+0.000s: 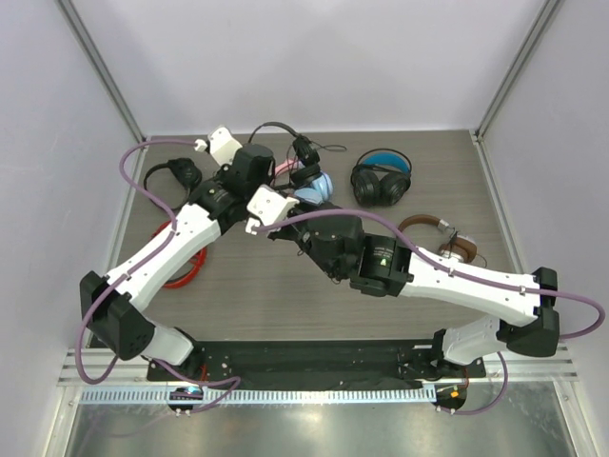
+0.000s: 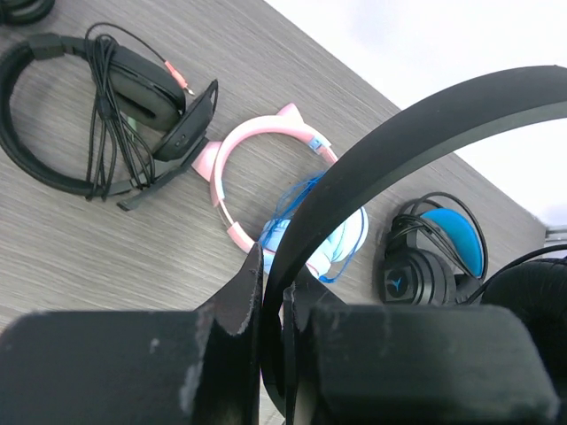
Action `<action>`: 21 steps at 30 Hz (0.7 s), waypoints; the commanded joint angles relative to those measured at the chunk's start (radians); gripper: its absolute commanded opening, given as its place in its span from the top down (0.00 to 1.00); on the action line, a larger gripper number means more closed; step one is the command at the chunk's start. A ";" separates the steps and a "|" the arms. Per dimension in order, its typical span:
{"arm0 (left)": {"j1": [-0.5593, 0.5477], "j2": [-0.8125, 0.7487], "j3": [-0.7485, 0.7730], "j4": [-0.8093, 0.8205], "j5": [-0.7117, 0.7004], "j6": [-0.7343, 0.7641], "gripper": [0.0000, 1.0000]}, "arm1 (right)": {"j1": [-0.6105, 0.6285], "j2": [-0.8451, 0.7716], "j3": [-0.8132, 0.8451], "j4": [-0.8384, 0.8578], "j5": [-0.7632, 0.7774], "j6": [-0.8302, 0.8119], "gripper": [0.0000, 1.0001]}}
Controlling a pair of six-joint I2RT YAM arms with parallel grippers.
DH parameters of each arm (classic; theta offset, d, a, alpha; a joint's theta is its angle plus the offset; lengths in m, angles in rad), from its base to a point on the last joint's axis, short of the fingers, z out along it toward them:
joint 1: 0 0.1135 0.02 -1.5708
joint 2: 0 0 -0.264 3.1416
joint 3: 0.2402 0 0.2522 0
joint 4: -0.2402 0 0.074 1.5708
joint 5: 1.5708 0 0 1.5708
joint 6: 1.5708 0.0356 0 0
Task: Wrap the headphones
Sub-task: Wrap the headphone cable with the right arm
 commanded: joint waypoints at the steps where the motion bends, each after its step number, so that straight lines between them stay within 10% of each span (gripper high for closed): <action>1: 0.002 -0.001 0.054 0.058 -0.053 -0.081 1.00 | 0.006 -0.048 0.043 0.006 0.007 0.057 0.99; 21: 0.011 -0.101 -0.045 0.101 0.084 0.061 1.00 | -0.201 -0.148 0.032 0.010 -0.047 0.074 0.99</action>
